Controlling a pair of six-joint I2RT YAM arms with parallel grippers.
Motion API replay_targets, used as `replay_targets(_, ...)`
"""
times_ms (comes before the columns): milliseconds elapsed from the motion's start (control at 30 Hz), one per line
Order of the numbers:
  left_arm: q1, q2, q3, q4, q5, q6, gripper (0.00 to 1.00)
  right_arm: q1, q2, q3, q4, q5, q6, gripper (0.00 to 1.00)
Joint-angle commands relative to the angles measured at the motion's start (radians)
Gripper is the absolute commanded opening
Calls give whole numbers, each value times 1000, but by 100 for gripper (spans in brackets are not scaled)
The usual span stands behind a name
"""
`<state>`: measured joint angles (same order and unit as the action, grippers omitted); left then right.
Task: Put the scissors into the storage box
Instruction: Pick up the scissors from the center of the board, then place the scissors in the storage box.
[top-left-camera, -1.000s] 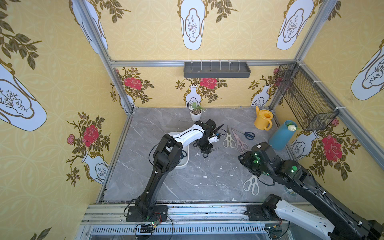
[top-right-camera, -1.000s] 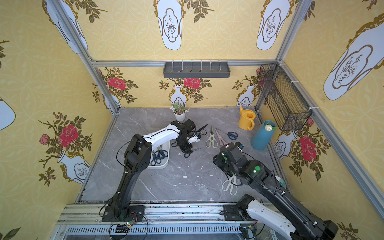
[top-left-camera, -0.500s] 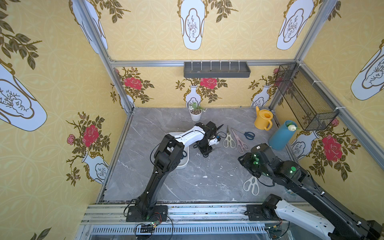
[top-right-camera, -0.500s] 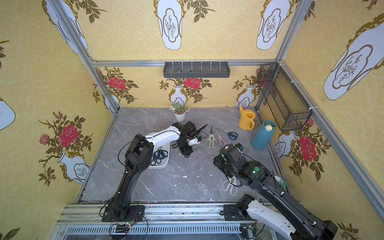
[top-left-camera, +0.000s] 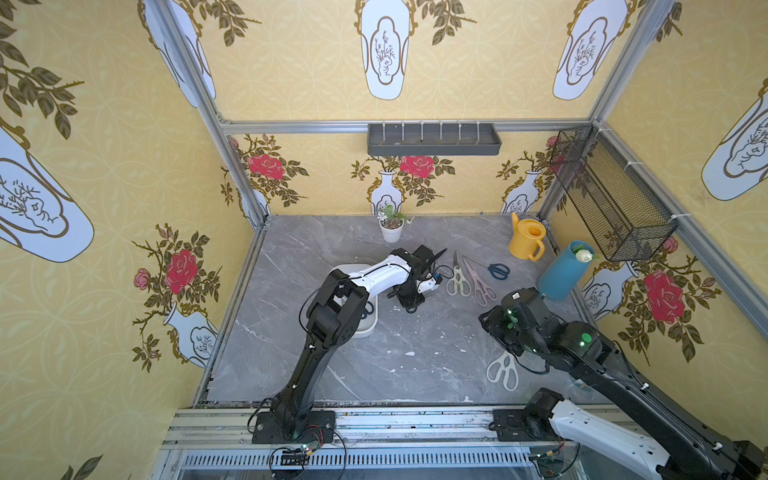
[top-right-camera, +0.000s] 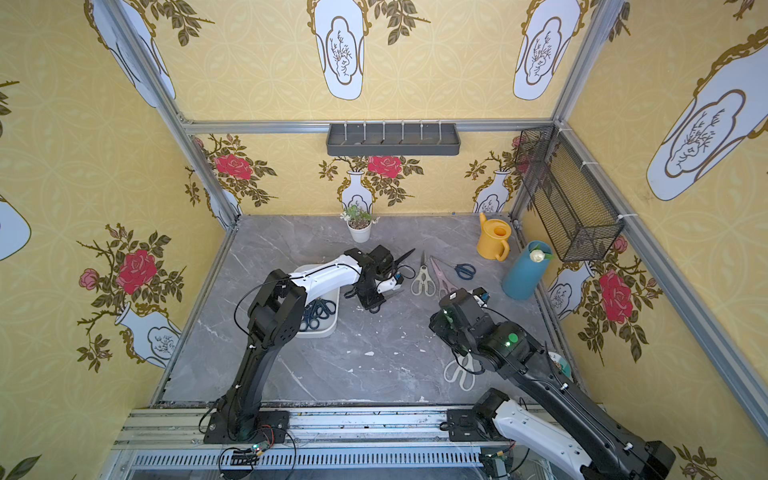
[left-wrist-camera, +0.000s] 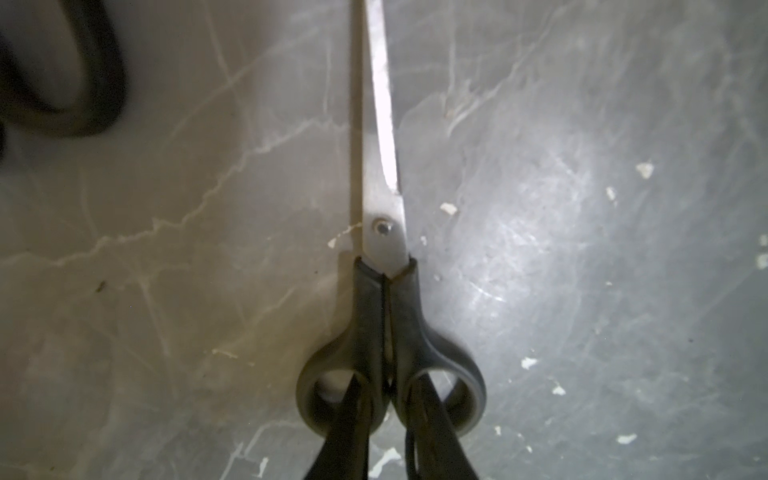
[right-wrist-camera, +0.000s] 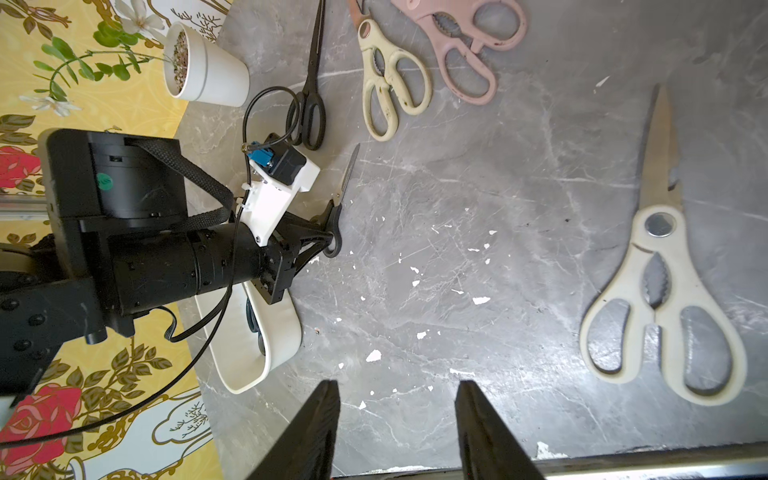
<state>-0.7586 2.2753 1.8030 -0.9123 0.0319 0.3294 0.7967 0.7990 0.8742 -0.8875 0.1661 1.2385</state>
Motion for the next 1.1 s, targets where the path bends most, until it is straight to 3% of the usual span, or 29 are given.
replay_targets(0,-6,-11,11,-86,43,-36,16,1,-1,10,-16,48,21,51)
replay_targets(367,19,-224,-59,-115,84,-153,16,-1,4,-3,4,73,22,53)
replay_targets(533,129,-346,-176,-100,108,-276,16,-5,16,-21,36,57,22,53)
replay_targets(833,313,-580,-527,29,114,-450,16,-14,66,-45,114,7,12,54)
replay_targets(1067,384,-584,-613,65,165,-514,16,-15,140,-14,142,-23,-6,54)
